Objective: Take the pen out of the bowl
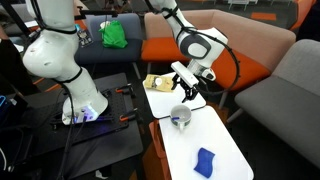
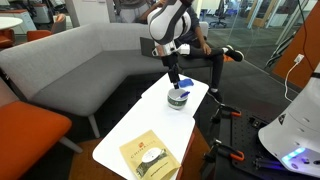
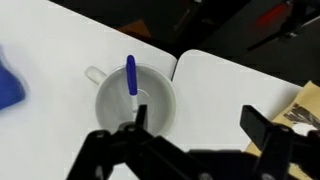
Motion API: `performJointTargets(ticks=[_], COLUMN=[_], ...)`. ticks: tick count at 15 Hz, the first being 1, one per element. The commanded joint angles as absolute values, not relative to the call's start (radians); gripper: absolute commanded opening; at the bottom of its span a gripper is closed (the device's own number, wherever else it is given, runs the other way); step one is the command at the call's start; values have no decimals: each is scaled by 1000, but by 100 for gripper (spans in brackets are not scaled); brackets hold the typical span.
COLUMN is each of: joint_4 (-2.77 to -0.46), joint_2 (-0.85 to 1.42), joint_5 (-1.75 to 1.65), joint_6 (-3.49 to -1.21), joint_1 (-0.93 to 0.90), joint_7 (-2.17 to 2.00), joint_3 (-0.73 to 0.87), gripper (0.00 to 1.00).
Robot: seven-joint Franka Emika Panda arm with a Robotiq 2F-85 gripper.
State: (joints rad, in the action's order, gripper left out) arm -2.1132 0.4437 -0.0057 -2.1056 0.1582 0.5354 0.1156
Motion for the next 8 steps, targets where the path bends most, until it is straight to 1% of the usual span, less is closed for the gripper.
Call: performJointTargets(ticks=[1, 6, 8], joint_4=[-2105, -2092, -2092], joint_2=[445, 457, 490], joint_5=[-18, -29, -125], joint_6=[-2099, -2099, -2141], joint_1=[186, 186, 156], joint_7=[519, 518, 451], joint_3=[87, 88, 114], gripper=[100, 100, 100])
